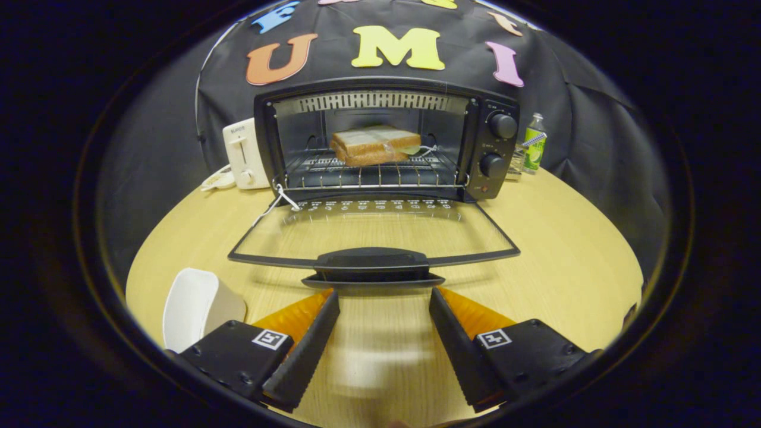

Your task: Open the toaster oven, put the food inside, and close the toaster oven door.

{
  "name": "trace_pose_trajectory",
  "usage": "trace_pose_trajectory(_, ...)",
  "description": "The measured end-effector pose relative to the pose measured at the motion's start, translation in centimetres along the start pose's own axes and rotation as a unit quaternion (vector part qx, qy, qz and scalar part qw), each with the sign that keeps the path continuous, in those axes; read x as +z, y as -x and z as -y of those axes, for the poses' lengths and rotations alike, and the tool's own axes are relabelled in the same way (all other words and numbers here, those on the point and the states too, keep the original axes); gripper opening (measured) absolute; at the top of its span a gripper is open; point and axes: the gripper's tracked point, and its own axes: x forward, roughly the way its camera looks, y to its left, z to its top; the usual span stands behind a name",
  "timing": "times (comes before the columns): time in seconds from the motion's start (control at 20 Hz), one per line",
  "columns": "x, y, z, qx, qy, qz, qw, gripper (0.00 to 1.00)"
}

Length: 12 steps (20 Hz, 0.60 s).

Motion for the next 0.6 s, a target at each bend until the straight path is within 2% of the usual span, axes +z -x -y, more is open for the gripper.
trace_pose_trajectory(0.2,0.6,0.7,0.0,-0.003,0.002,0.002,1.0,1.0)
trace_pose_trajectory(0.5,5.2,4.2,0.0,-0.012,0.042,0.119,0.992,1.0)
trace_pose_trajectory(0.6,6.3,5.4,0.1,-0.008,0.038,0.14,0.989,0.99)
